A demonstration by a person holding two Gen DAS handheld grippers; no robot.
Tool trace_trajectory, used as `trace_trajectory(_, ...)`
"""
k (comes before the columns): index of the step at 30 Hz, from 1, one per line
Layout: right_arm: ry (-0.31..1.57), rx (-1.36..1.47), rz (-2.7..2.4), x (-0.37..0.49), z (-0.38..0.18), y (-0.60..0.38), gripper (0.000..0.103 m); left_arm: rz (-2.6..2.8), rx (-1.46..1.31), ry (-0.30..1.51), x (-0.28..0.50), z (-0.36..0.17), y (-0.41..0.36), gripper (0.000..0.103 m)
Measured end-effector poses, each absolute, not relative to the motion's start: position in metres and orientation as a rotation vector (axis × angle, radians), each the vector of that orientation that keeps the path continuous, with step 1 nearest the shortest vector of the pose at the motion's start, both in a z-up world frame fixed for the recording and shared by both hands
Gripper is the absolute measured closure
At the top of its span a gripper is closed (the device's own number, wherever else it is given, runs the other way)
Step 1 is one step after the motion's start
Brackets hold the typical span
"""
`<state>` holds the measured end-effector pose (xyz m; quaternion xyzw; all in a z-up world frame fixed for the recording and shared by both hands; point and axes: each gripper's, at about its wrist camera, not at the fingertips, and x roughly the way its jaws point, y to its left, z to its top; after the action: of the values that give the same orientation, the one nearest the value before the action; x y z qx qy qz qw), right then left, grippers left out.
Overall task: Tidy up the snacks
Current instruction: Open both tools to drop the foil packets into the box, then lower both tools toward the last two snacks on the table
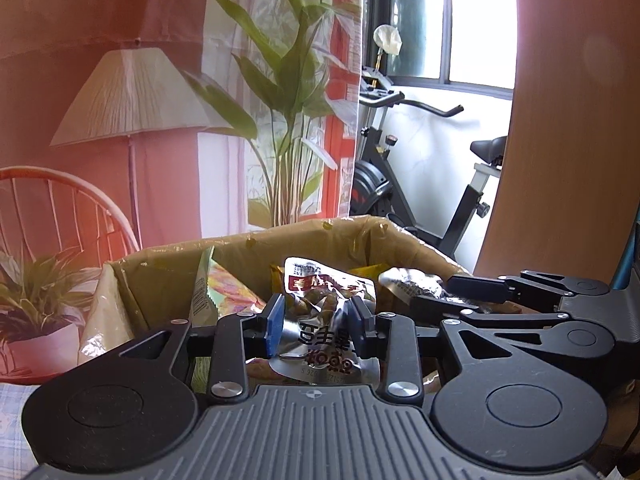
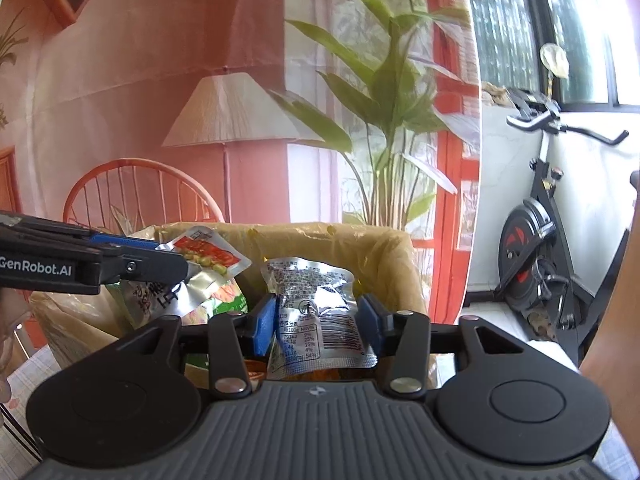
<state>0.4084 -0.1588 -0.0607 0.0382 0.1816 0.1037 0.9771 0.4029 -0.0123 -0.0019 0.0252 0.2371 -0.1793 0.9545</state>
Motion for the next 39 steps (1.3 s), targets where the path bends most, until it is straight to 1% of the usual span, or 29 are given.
trace_trajectory(1,0.371,0.09,0.202,0.408,-0.061,-0.161,0.049,-0.359,0.048,0.488,0.403,-0.002,-0.011,0.067)
trace_trajectory(3,0.372,0.112,0.197,0.406,-0.061,-0.165,0.05,-0.359,0.036,0.496,0.403,-0.002,-0.009,0.065)
trace_trajectory(4,0.372,0.117,0.197,0.405,-0.061,-0.166,0.05,-0.362,0.033,0.502,0.403,-0.002,-0.008,0.059)
trace_trajectory(6,0.371,0.116,0.196,0.401,-0.059,-0.167,0.048,-0.354,0.038,0.503,0.401,0.0,-0.007,0.054)
trace_trajectory(11,0.371,0.122,0.2,0.392,-0.056,-0.168,0.048,-0.347,0.051,0.495,0.393,0.007,-0.007,0.05)
trace_trajectory(17,0.368,0.139,0.205,0.375,-0.053,-0.17,0.048,-0.34,0.058,0.494,0.376,0.017,-0.003,0.049)
trace_trajectory(26,0.357,0.179,0.217,0.335,-0.05,-0.174,0.047,-0.355,0.034,0.463,0.327,0.03,0.023,0.039)
trace_trajectory(28,0.356,0.189,0.221,0.325,-0.053,-0.174,0.046,-0.37,0.036,0.458,0.314,0.025,0.028,0.034)
trace_trajectory(31,0.365,0.191,0.223,0.313,-0.064,-0.171,0.046,-0.395,0.039,0.452,0.297,0.014,0.033,0.03)
trace_trajectory(35,0.41,0.192,0.224,0.305,-0.088,-0.164,0.046,-0.424,0.032,0.476,0.282,-0.013,0.034,0.028)
trace_trajectory(39,0.473,0.194,0.217,0.299,-0.119,-0.16,0.046,-0.445,0.027,0.542,0.275,-0.047,0.03,0.028)
